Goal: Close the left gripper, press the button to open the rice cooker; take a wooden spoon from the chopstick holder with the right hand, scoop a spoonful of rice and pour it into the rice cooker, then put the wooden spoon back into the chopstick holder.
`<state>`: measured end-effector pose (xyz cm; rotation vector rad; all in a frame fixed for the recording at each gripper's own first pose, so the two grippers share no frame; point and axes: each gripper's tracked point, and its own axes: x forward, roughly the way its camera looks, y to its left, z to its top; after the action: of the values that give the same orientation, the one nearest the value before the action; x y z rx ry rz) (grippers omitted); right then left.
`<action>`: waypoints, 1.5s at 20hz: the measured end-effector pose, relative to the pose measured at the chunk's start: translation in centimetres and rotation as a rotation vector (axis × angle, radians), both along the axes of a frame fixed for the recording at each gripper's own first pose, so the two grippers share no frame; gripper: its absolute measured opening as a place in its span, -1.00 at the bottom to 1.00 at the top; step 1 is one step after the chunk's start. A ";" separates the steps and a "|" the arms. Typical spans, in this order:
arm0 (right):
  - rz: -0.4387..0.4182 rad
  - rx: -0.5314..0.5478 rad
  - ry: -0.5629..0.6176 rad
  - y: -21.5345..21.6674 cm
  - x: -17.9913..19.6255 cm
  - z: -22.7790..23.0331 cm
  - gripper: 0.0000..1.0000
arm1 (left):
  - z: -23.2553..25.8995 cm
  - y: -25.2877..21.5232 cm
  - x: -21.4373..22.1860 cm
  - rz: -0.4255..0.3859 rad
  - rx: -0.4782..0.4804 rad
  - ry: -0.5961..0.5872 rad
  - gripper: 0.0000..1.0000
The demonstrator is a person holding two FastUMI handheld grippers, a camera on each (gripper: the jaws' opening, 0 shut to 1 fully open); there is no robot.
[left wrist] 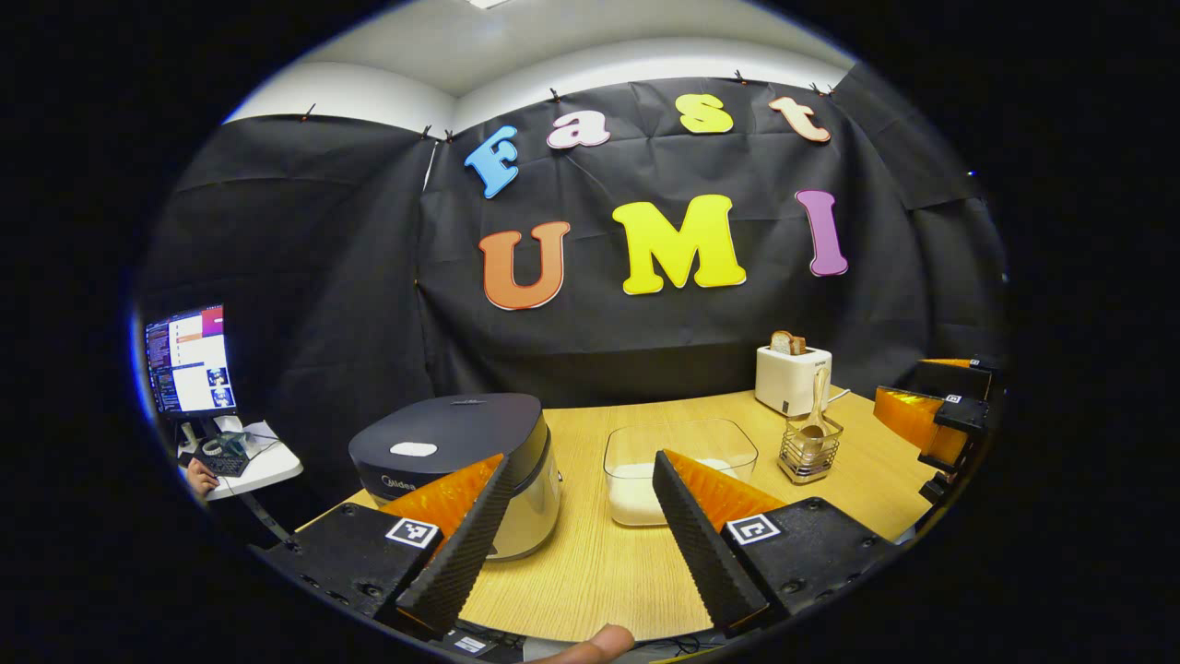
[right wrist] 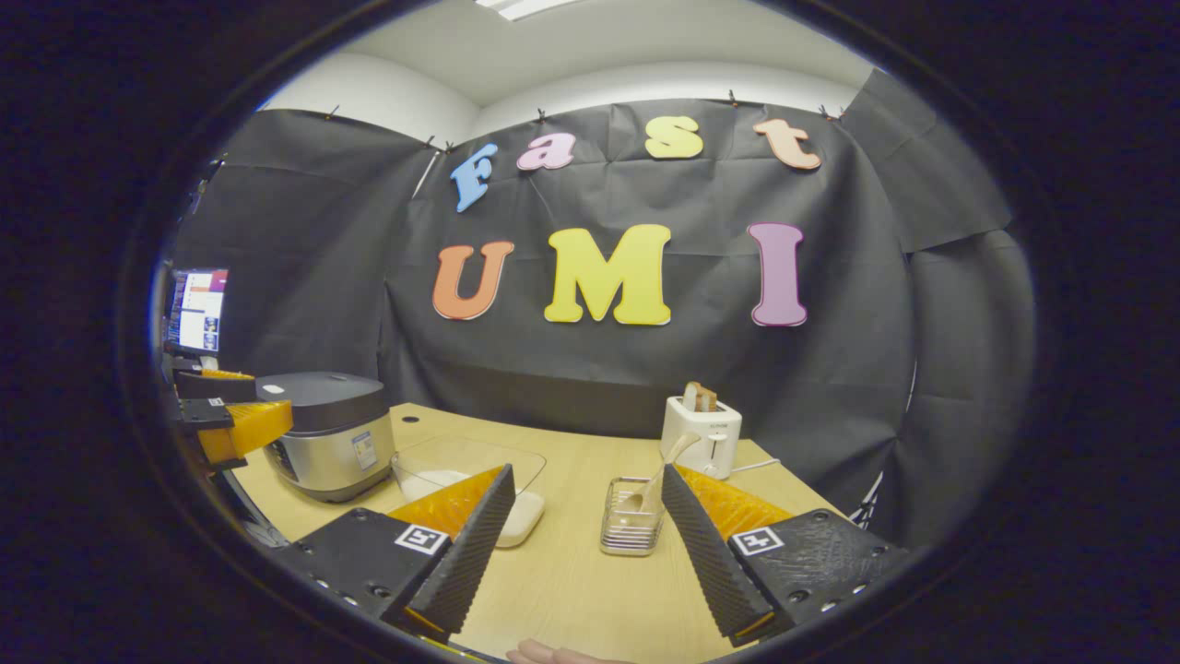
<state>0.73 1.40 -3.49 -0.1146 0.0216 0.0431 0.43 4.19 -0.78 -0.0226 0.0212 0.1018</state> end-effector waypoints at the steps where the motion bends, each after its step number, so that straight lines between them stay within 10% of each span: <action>1: 0.001 0.008 0.002 -0.1 0.0 0.0 0.91 | -0.1 -0.1 -0.1 -0.005 -0.009 0.000 0.94; 12: -0.018 0.049 -0.015 -2.2 -0.9 1.4 0.91 | -0.2 1.5 0.1 -0.018 -0.082 0.001 0.86; 16: -0.028 0.060 -0.003 -3.2 -0.8 1.5 0.91 | -0.2 3.9 0.7 -0.008 -0.109 0.036 0.55; 24: -0.037 0.090 0.012 -4.2 -0.5 1.4 0.91 | 0.1 11.1 4.0 0.072 -0.096 0.152 -0.84; 30: -0.046 0.108 0.013 -4.8 -0.6 1.6 0.90 | -1.5 15.0 5.6 0.102 -0.133 0.303 -0.95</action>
<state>0.12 -3.43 -1.85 -0.0061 0.0345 -0.0008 6.07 19.17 -2.32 -0.1409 0.3300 0.2051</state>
